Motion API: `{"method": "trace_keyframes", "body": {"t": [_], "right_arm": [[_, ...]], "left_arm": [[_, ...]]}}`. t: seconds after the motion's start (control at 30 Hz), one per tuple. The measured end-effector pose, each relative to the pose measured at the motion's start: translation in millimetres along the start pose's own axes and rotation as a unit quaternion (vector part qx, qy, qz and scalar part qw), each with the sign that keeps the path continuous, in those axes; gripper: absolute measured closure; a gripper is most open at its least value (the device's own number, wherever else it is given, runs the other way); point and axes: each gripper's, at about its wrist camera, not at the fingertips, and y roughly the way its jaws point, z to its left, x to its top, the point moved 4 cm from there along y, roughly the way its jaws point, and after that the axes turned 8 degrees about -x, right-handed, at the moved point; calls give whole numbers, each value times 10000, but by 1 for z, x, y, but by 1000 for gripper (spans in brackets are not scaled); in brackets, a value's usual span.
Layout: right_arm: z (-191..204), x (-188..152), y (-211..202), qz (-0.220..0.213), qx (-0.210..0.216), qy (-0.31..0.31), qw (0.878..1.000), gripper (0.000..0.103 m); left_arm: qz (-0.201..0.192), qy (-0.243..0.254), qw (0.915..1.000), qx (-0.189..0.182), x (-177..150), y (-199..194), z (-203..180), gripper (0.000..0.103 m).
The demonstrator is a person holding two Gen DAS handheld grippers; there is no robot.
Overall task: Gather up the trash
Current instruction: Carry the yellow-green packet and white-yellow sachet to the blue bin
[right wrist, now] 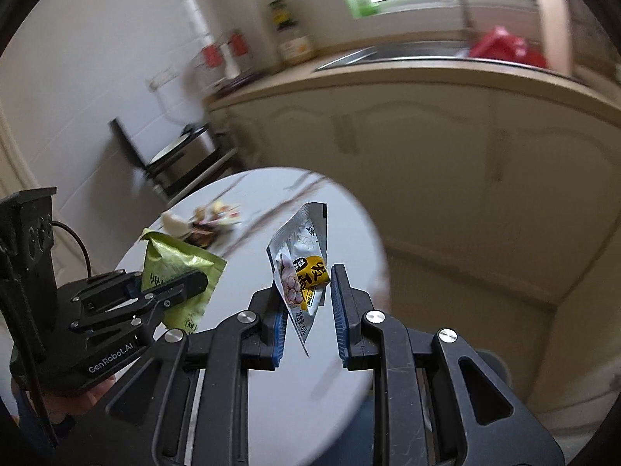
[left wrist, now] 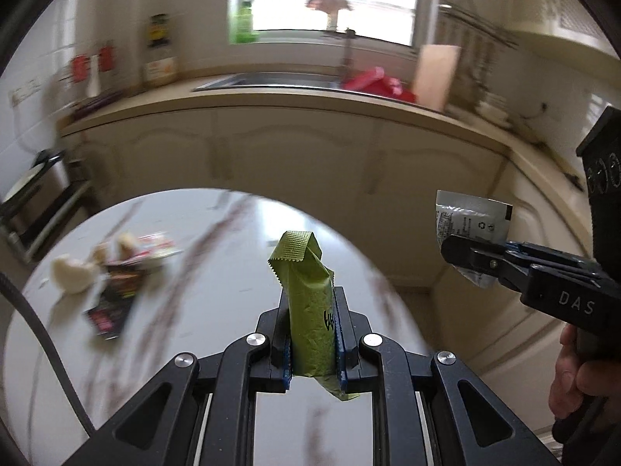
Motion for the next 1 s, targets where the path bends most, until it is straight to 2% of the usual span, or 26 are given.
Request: {"method": "trace_keyframes", "body": {"t": [0.23, 0.37, 0.47, 0.67, 1.0], "right_arm": [[-101, -22, -36, -95, -565, 705, 9959, 83], [-159, -48, -37, 138, -894, 1075, 9901, 83], [-196, -70, -28, 381, -1034, 1317, 9851, 83], [-248, -116, 11, 957, -1077, 1766, 9737, 83], [-285, -157, 81, 1669, -1019, 2133, 9572, 83]], "left_arm": [[244, 390, 9970, -617, 13, 53, -82, 90], [578, 505, 9926, -945, 10, 93, -118, 90], [839, 535, 9900, -1003, 2, 126, -137, 90], [1380, 451, 9847, -964, -6, 200, -149, 90], [2152, 29, 9723, -911, -25, 297, -146, 89]]}}
